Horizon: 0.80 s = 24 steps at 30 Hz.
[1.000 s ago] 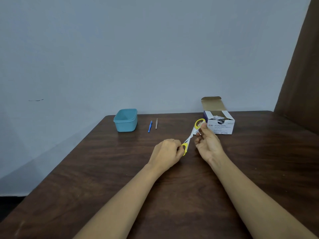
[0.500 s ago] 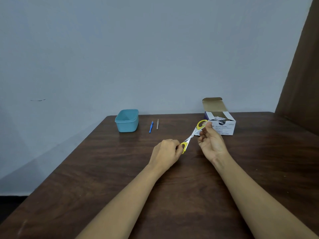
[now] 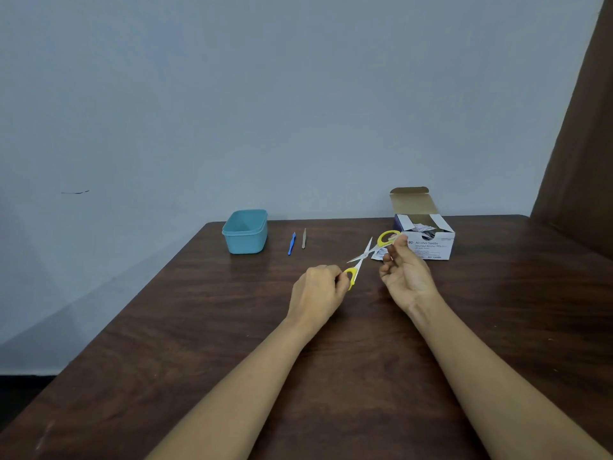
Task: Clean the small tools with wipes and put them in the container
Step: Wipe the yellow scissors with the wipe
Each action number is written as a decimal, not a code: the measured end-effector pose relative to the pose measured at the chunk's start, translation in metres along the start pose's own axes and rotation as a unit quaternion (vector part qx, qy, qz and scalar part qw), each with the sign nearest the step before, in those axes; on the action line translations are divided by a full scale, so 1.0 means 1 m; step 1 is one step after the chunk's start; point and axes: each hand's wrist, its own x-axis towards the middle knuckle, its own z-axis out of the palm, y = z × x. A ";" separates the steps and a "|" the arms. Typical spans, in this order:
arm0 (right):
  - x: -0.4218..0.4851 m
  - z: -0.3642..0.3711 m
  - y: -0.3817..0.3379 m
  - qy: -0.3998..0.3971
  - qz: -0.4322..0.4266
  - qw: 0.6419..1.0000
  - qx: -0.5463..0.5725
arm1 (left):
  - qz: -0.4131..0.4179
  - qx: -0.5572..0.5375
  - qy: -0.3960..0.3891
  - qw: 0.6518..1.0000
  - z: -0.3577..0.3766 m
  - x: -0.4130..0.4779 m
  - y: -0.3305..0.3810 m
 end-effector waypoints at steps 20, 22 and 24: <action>-0.016 0.008 0.014 -0.099 -0.002 0.957 -0.271 | -0.135 -0.121 0.071 0.981 0.000 0.006 -0.014; -0.018 0.008 0.014 -0.122 -0.012 0.942 -0.312 | -0.131 -0.125 0.074 0.981 0.001 0.006 -0.015; -0.019 0.008 0.015 -0.151 -0.018 0.920 -0.361 | -0.125 -0.128 0.079 0.981 0.002 0.006 -0.015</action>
